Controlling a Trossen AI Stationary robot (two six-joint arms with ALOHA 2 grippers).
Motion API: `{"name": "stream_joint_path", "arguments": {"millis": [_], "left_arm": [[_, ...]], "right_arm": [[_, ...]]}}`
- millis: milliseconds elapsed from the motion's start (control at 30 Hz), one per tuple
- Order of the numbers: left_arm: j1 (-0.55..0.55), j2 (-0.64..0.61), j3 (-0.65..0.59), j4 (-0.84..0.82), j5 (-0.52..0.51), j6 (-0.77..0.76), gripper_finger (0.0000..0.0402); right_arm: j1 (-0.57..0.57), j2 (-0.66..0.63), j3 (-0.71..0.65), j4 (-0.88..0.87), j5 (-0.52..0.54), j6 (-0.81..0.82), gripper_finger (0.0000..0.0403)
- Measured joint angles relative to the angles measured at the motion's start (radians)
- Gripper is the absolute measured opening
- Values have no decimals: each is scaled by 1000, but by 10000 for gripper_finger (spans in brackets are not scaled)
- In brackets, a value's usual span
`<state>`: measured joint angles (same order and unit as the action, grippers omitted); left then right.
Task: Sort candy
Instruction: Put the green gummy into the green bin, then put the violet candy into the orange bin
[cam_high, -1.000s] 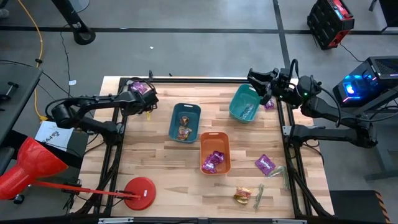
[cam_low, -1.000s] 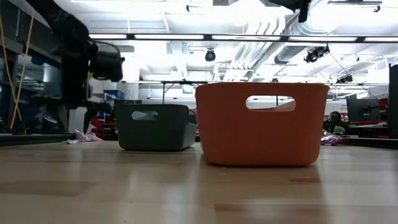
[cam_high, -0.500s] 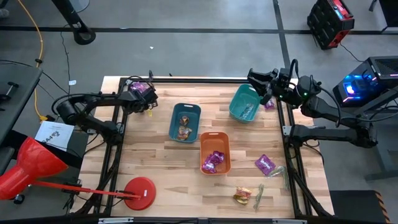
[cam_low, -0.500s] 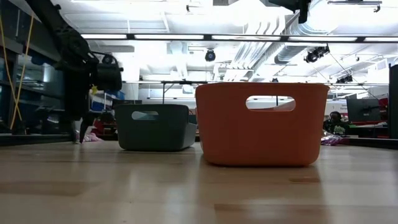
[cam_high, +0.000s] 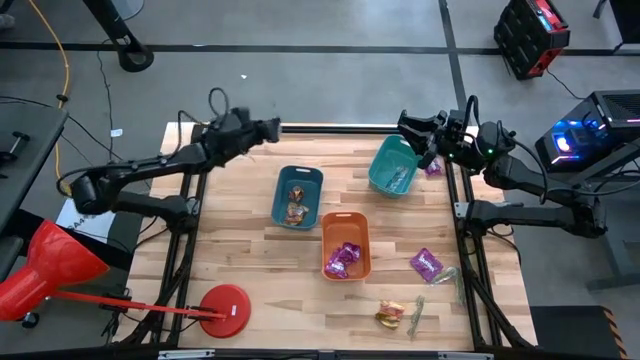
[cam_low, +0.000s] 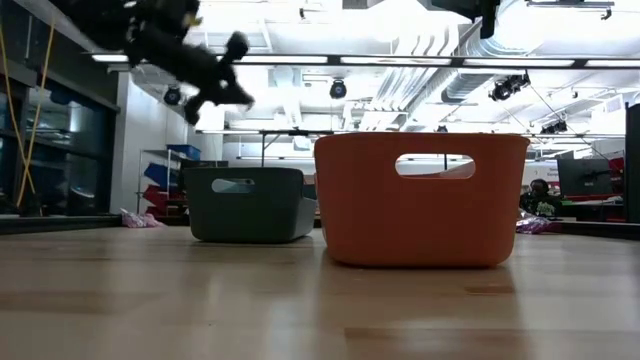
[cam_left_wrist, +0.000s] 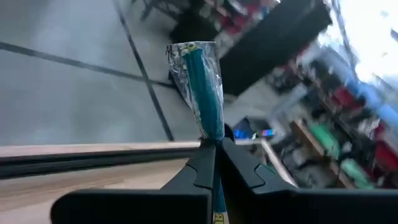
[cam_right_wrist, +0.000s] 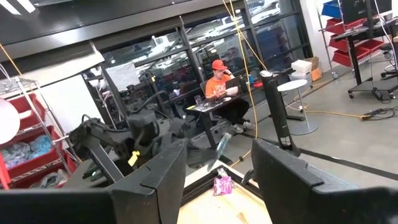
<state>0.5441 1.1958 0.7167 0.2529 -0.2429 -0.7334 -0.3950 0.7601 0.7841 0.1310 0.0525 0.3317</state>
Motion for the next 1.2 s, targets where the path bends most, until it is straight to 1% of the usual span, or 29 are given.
{"name": "stream_joint_path", "arguments": {"millis": [100, 267, 333, 500, 667, 733, 800, 900, 1067, 1133, 1200], "left_arm": [[-55, 130, 112, -65, 35, 33, 1], [-143, 414, 310, -61, 159, 66, 1], [-172, 537, 408, -66, 214, 82, 1], [-209, 788, 677, -60, 323, 142, 1], [-213, 963, 931, -99, 388, 186, 11], [-213, 1005, 1011, -147, 396, 206, 23], [-213, 1031, 1065, -187, 421, 257, 40], [-213, 1042, 1098, -193, 467, 302, 74], [-210, 1039, 1132, -199, 475, 293, 140], [-199, 1027, 1139, -275, 507, 299, 162], [-181, 999, 1139, -401, 509, 327, 177]], "right_arm": [[0, 0, 0, 0, 0, 0, 177], [0, 0, 0, 0, 0, 0, 177], [0, 0, 0, 0, 0, 0, 177], [0, 0, 0, 0, 0, 0, 177], [0, 0, 0, 0, 0, 3, 177], [0, 0, 0, 1, 0, 5, 177], [0, 0, 0, 1, 0, 7, 177], [0, 0, 0, 1, 0, 7, 177], [0, 0, 0, 1, 0, 0, 177], [0, 0, 0, 1, 0, 0, 177], [0, 0, 0, 0, 0, 0, 177]]}}
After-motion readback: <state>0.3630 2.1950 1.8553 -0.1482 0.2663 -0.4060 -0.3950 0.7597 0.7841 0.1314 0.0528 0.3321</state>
